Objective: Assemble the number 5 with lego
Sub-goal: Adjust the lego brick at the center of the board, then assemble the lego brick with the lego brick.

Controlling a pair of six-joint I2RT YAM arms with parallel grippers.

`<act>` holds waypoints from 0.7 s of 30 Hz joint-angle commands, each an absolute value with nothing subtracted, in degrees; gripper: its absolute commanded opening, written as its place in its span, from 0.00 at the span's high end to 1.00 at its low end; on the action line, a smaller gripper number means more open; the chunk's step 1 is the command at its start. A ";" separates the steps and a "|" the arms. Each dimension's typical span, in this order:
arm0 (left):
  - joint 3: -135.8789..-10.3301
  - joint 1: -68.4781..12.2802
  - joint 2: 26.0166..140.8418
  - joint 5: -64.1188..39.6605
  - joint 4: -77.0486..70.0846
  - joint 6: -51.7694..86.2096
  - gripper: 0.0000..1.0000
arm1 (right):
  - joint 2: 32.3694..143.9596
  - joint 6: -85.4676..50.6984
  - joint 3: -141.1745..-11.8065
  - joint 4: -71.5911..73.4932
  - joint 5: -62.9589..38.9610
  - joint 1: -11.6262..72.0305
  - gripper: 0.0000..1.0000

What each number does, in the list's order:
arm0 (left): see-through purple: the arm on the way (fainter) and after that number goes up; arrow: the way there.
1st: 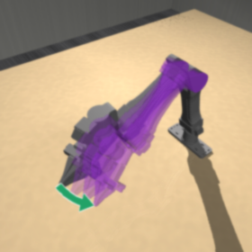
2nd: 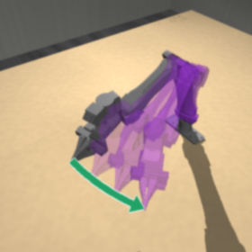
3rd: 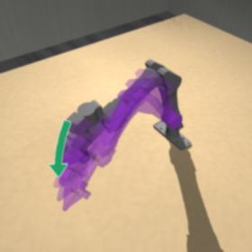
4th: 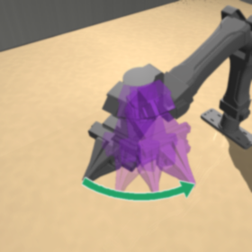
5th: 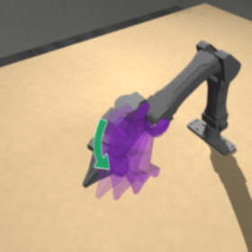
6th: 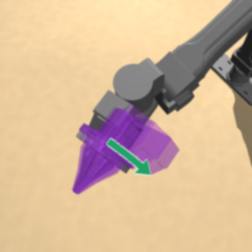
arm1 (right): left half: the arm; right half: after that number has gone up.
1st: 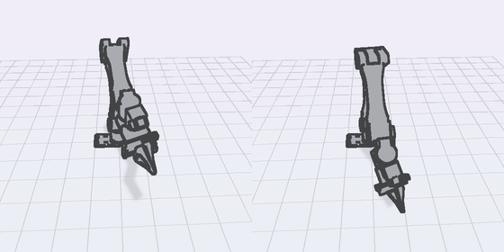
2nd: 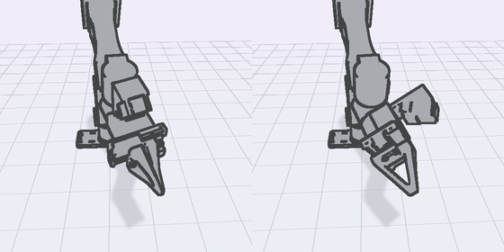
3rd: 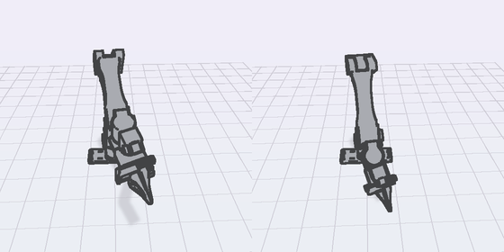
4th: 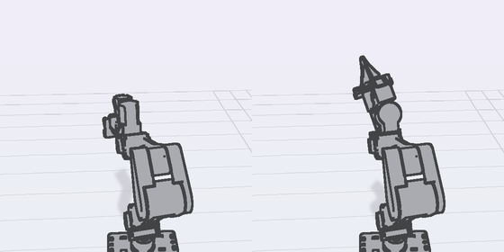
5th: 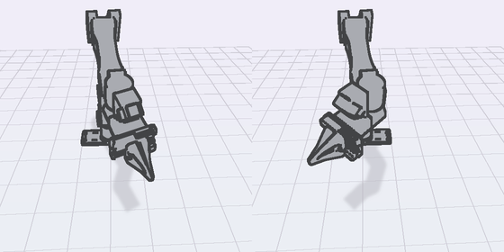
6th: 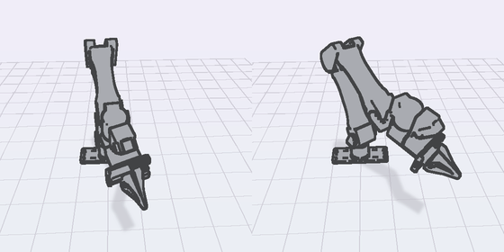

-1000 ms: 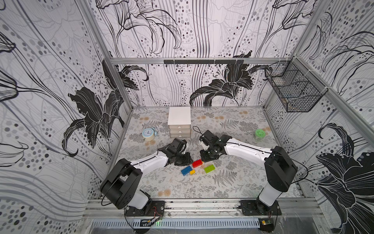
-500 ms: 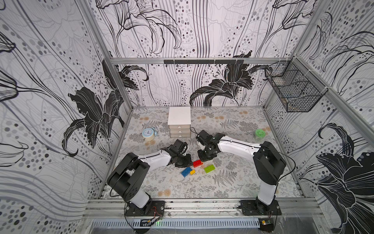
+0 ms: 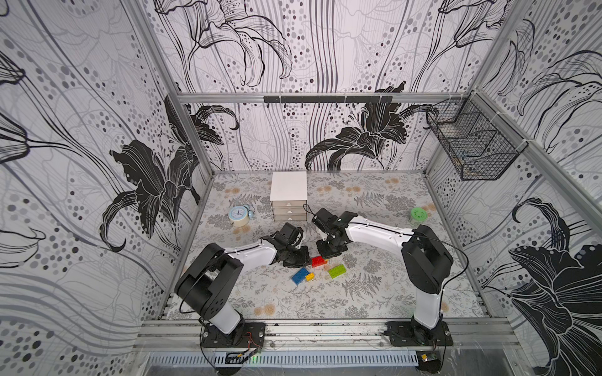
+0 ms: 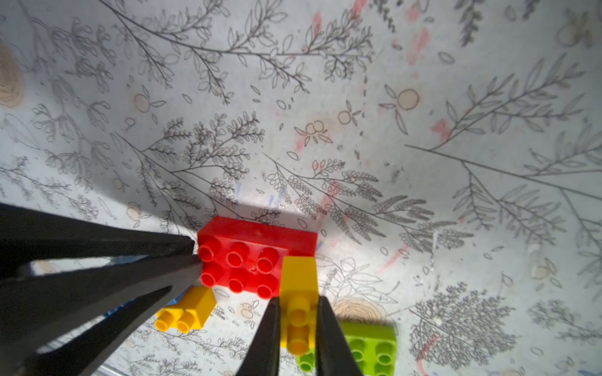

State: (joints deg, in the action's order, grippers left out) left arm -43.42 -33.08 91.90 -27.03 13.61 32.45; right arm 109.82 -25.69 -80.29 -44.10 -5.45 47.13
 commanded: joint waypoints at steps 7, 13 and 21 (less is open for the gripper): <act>-45.08 -33.40 92.86 -27.79 11.96 31.21 0.83 | 112.85 -28.48 -80.90 -48.16 -3.08 48.12 0.84; -45.24 -33.35 93.03 -27.95 11.87 31.08 0.84 | 113.60 -29.38 -81.10 -47.58 -4.90 48.74 0.84; -44.82 -33.36 93.05 -27.95 11.43 31.37 0.85 | 116.11 -29.54 -83.54 -51.45 0.40 49.92 0.85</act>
